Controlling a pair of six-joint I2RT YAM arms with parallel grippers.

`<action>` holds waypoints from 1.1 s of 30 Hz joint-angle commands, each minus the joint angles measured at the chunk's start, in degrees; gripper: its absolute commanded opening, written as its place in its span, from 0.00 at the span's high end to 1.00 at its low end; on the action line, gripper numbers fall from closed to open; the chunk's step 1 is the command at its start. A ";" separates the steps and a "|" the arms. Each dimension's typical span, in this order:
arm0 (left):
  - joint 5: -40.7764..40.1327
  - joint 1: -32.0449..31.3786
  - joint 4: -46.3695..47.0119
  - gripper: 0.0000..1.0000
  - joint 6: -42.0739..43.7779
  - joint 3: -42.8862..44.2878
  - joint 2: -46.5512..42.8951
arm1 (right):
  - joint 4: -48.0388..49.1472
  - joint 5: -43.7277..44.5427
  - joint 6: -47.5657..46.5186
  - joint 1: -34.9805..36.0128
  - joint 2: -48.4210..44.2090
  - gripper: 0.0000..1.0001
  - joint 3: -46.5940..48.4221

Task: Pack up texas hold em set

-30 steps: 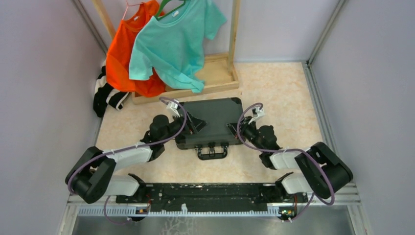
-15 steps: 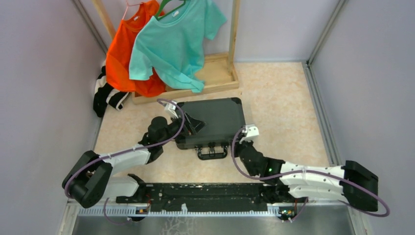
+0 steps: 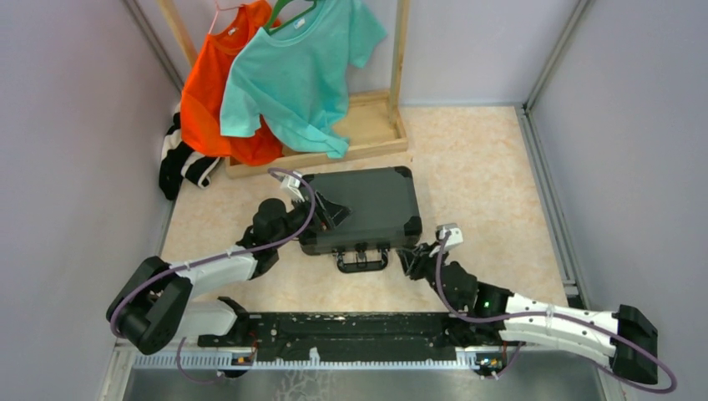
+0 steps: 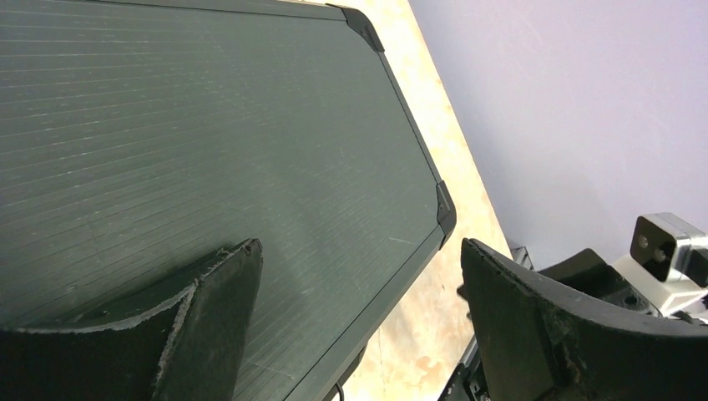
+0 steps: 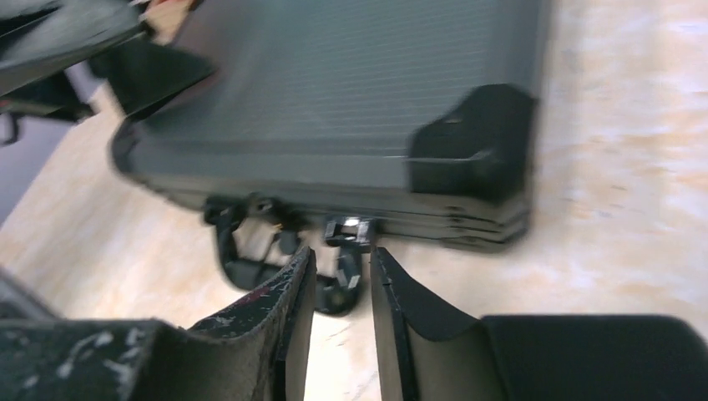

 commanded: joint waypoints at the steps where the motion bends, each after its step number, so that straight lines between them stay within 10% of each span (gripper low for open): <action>1: -0.39 0.33 -14.04 0.06 -0.24 -3.83 4.27 | 14.87 -16.98 -3.35 0.15 6.94 0.73 0.79; 19: -3.18 0.31 -17.52 0.06 0.12 -4.29 3.31 | 33.53 -29.04 0.03 -0.23 40.19 0.94 9.25; 33: -2.67 0.31 -17.05 0.06 0.01 -4.33 3.60 | 34.42 -29.72 1.50 -0.20 43.51 1.00 7.16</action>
